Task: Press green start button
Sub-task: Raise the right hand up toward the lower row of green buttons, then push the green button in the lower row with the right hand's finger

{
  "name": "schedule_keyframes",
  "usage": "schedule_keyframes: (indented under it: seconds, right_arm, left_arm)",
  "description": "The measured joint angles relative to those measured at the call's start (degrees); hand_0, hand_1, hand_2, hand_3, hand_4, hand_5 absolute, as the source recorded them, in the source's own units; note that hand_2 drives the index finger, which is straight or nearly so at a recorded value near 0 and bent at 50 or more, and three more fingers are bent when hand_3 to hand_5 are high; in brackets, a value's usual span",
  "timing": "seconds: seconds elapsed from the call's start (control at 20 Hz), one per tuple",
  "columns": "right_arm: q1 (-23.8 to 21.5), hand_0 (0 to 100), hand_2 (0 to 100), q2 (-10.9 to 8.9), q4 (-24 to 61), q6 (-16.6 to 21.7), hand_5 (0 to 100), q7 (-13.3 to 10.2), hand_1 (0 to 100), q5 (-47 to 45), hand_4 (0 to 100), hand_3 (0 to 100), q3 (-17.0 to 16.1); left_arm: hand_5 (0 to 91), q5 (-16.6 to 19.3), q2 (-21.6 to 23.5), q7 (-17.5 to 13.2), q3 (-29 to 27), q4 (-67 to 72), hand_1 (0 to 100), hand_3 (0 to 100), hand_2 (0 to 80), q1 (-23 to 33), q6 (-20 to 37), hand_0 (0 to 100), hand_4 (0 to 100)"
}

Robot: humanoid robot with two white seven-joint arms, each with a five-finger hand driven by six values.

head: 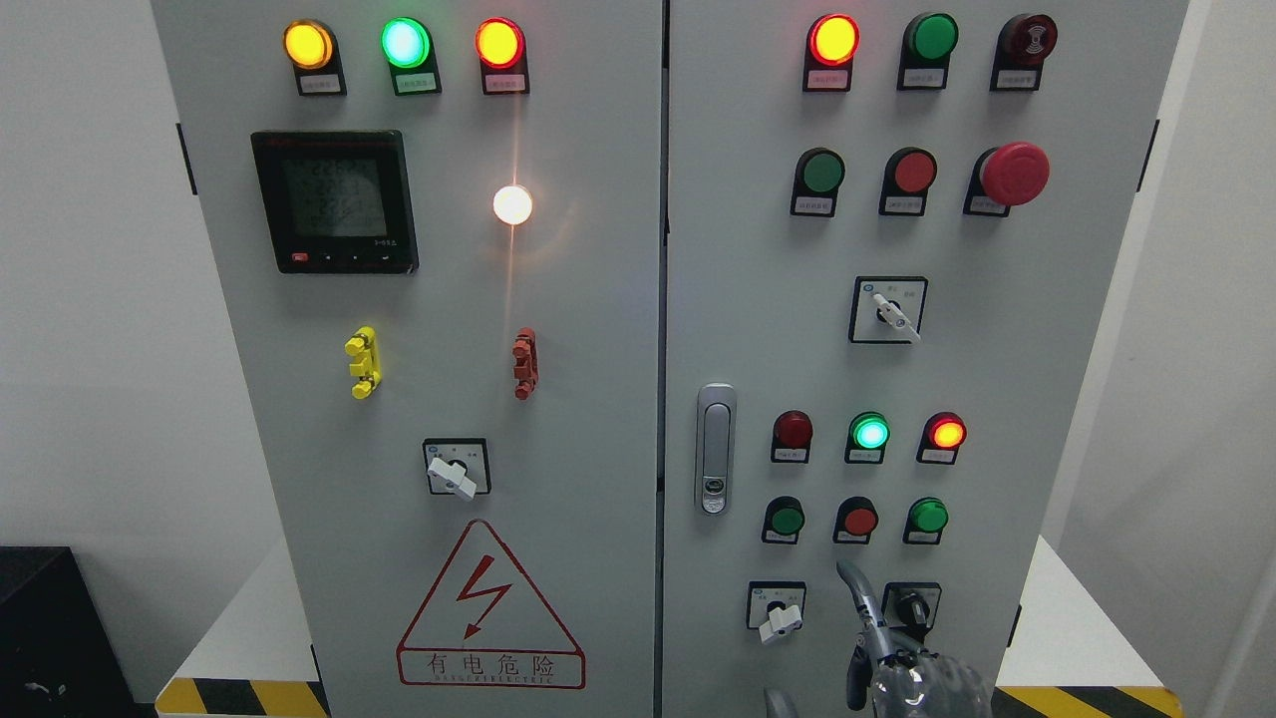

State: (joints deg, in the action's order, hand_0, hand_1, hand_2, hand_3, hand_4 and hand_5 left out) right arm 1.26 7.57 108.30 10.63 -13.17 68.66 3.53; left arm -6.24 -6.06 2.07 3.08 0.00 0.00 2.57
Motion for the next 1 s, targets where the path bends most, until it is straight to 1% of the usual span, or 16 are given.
schedule_keyframes:
  seconds: [0.3, 1.0]
  right_arm:
    - [2.39, 30, 0, 0.03, -2.68, 0.01, 98, -0.3, 32, 1.11, 86, 93, -0.34]
    - [7.14, 32, 0, 0.14, -8.5, 0.02, 98, 0.47, 32, 1.62, 86, 94, -0.24]
  left_arm:
    - [0.0, 0.0, 0.0, 0.0, 0.0, 0.0, 56, 0, 0.0, 0.0, 0.0, 12, 0]
    - [0.0, 0.0, 0.0, 0.0, 0.0, 0.0, 56, 0, 0.0, 0.0, 0.0, 12, 0]
